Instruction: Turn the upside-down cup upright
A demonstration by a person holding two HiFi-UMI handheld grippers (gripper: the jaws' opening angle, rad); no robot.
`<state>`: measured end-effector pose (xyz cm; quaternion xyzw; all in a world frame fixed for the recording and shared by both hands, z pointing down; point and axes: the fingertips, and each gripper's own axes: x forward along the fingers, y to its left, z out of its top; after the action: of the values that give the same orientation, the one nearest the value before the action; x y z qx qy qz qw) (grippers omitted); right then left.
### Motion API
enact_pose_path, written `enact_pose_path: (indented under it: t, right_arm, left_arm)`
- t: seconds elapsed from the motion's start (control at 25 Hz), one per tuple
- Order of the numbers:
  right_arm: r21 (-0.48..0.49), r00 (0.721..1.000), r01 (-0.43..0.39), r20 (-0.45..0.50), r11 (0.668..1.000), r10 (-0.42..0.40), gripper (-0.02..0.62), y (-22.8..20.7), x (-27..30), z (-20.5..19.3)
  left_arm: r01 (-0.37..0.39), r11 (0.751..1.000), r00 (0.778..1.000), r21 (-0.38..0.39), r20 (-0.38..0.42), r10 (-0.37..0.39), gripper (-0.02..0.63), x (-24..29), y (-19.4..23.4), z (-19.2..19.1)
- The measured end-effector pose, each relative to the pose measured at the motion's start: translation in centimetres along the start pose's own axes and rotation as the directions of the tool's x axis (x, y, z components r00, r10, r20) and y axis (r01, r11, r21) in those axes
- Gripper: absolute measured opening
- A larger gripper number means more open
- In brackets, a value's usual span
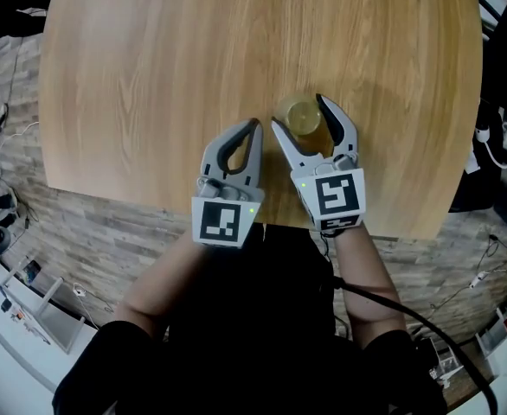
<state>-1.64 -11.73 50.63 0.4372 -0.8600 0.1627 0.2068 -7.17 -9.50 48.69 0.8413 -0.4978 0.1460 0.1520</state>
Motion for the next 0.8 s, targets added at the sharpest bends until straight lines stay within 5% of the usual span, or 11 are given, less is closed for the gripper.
enact_pose_path:
  t: [0.56, 0.72, 0.8]
  right_arm:
    - [-0.056, 0.998, -0.025, 0.055, 0.998, 0.028, 0.282, 0.2, 1.2, 1.8]
    - [0.05, 0.988, -0.064, 0.143, 0.997, 0.056, 0.282, -0.6, -1.5, 4.4]
    - [0.114, 0.98, -0.09, 0.187, 0.989, 0.068, 0.282, -0.8, -3.0, 5.7]
  left_arm:
    - [0.0, 1.0, 0.999, -0.029, -0.037, -0.002, 0.008, 0.1, 1.3, -1.5]
    - [0.085, 0.996, 0.996, -0.035, -0.005, -0.085, 0.017, -0.2, -0.3, -0.7]
    - [0.176, 0.983, 0.984, -0.054, 0.013, -0.176, 0.109, -0.7, -1.8, -0.3]
